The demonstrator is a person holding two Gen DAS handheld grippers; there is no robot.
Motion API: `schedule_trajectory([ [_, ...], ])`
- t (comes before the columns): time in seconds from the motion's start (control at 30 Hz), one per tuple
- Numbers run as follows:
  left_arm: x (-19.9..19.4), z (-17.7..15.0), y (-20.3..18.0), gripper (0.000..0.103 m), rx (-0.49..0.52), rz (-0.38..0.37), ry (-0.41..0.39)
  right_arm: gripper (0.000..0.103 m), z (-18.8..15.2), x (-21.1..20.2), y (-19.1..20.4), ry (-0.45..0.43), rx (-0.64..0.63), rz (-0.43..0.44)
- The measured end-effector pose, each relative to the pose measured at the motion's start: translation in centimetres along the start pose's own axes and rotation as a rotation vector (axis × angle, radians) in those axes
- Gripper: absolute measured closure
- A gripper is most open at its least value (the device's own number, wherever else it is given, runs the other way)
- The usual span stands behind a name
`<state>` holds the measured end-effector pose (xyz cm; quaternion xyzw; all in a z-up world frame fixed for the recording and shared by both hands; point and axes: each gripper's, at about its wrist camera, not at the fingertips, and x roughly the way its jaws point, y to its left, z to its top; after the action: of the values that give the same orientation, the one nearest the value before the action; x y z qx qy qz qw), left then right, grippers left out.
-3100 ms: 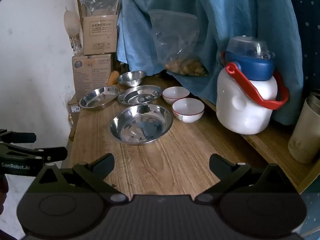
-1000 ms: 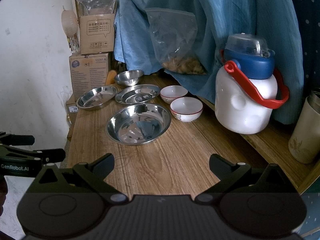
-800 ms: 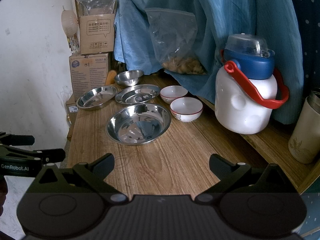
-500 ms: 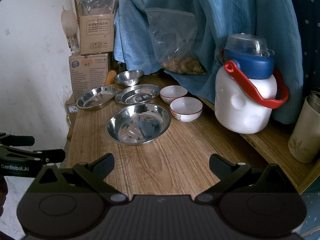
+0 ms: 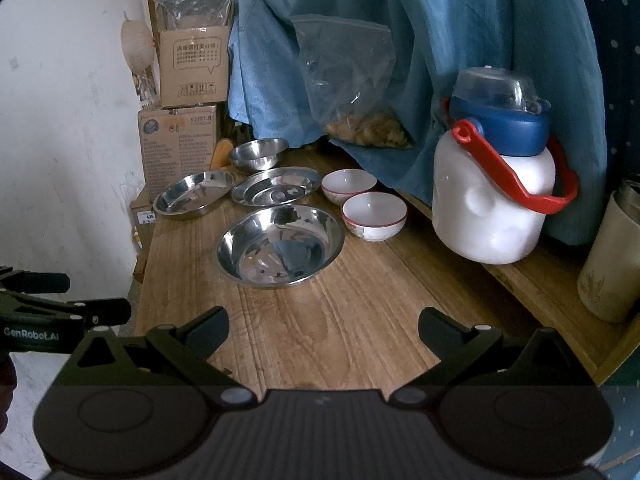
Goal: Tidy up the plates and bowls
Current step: 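Move both grippers toward the large deep steel plate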
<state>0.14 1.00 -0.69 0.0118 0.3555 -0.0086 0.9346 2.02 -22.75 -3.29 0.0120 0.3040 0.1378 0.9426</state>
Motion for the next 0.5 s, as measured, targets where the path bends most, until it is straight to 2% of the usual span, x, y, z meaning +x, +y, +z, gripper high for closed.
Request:
schedule_trajectory([
  [0.23, 0.1, -0.3, 0.1, 0.001, 0.007, -0.015, 0.014, 0.000, -0.5, 0.1, 0.2, 0.005, 0.010, -0.017],
  [0.5, 0.8, -0.3, 0.3, 0.001, 0.052, -0.025, 0.085, 0.000, -1.6, 0.0, 0.7, 0.036, 0.053, -0.016],
])
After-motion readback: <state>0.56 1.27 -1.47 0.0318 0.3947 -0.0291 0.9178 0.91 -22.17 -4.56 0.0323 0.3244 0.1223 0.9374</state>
